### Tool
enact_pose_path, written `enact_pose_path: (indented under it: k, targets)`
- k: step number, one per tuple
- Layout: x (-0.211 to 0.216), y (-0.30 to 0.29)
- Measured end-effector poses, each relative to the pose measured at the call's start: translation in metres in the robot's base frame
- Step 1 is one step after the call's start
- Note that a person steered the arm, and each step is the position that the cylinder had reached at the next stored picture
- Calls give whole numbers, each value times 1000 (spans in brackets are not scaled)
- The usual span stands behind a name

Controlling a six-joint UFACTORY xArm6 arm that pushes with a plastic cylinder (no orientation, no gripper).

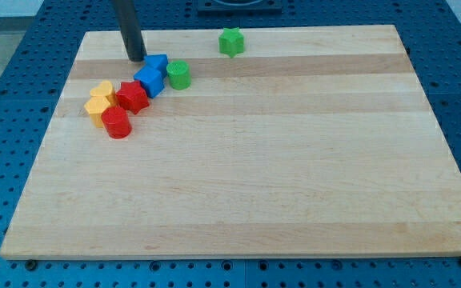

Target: Push the green circle towards right

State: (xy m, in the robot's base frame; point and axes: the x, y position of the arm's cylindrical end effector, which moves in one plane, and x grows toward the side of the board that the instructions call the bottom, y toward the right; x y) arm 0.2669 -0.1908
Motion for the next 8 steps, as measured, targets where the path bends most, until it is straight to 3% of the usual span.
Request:
enact_pose_path:
  k: [3, 8]
  targets:
    - [32, 15]
    - [67, 121]
